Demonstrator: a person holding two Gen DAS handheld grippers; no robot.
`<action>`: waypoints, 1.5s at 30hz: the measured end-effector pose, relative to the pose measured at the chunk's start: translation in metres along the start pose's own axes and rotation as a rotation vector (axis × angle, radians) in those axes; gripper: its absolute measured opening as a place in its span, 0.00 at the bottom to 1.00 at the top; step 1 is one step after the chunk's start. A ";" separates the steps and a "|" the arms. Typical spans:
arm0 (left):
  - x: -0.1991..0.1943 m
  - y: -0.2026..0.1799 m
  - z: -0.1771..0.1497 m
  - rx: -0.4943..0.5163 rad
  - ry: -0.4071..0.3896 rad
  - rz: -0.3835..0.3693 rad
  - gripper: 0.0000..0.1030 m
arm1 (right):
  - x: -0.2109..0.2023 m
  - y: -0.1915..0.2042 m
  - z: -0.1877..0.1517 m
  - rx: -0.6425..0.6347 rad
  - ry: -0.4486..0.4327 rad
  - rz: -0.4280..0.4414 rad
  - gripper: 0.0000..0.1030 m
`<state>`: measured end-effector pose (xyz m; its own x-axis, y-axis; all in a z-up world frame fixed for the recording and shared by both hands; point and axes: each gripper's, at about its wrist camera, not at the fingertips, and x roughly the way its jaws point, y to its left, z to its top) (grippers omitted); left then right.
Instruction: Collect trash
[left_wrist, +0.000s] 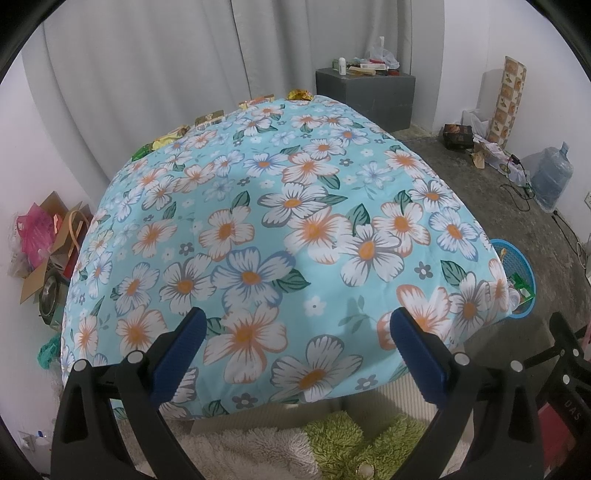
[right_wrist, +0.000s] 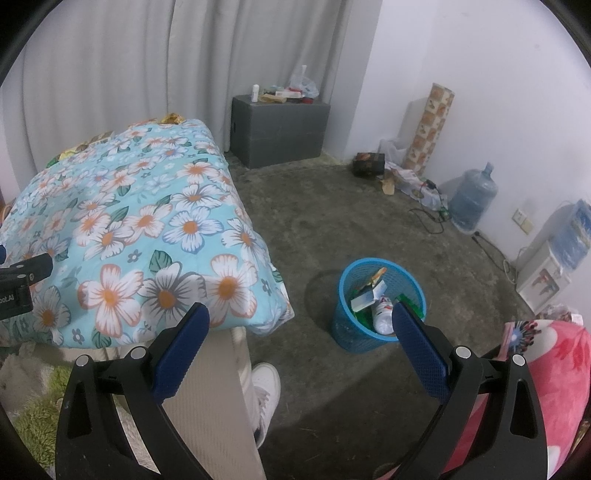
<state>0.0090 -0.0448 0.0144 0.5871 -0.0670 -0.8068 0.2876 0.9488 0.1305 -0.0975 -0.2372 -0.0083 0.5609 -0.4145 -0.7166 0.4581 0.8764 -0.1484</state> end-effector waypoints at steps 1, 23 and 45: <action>0.000 0.000 0.000 0.000 0.000 0.000 0.95 | 0.000 0.000 0.000 0.001 0.000 0.000 0.92; 0.002 0.000 -0.001 0.003 0.011 0.000 0.95 | -0.001 0.000 0.000 0.001 0.000 0.000 0.92; 0.008 0.000 -0.008 0.010 0.032 -0.001 0.95 | -0.001 0.001 0.000 0.003 0.001 0.000 0.92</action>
<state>0.0079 -0.0433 0.0035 0.5622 -0.0580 -0.8250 0.2962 0.9455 0.1353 -0.0983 -0.2359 -0.0077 0.5598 -0.4143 -0.7176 0.4601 0.8757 -0.1466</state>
